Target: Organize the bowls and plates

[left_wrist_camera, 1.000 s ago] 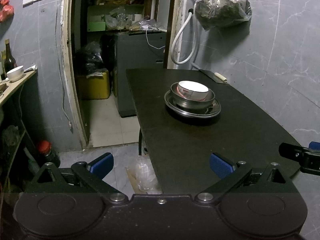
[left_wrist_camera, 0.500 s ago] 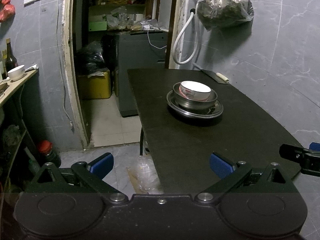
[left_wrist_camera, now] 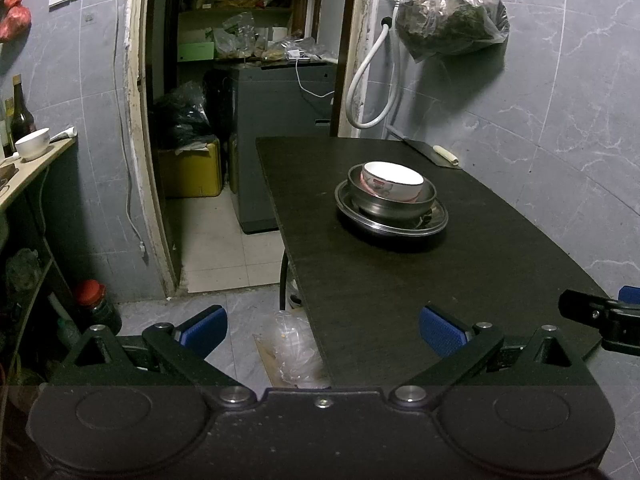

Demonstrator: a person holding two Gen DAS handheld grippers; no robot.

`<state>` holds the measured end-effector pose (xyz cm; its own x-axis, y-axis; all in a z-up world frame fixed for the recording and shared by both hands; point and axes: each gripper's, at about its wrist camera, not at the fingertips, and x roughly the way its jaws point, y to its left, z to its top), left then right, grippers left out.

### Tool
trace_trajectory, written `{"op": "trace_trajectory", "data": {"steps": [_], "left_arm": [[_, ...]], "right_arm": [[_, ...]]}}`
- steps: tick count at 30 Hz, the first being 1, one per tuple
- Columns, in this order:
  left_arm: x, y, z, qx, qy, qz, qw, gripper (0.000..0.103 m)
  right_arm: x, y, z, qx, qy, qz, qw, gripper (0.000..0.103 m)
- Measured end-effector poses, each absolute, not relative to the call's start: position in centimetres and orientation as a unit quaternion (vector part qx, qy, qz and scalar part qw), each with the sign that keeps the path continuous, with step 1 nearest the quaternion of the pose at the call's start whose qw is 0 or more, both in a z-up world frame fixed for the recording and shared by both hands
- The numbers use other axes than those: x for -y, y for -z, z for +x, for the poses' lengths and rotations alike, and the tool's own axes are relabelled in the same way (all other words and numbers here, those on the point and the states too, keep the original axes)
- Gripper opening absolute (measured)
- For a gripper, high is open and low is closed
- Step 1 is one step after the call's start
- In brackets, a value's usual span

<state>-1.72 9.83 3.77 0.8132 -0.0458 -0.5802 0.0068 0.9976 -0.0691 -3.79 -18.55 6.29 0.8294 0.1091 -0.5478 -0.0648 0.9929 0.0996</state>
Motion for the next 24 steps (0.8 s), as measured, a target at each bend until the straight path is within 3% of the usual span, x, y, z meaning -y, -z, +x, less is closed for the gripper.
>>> {"op": "trace_trajectory", "data": {"steps": [24], "left_arm": [[-10.11,-3.68,-1.88,-0.304,0.014,-0.033,0.952,0.102]], "right_arm": [[18.12,-6.35,-4.09,-0.286,-0.046,0.037,0.956,0.103]]}}
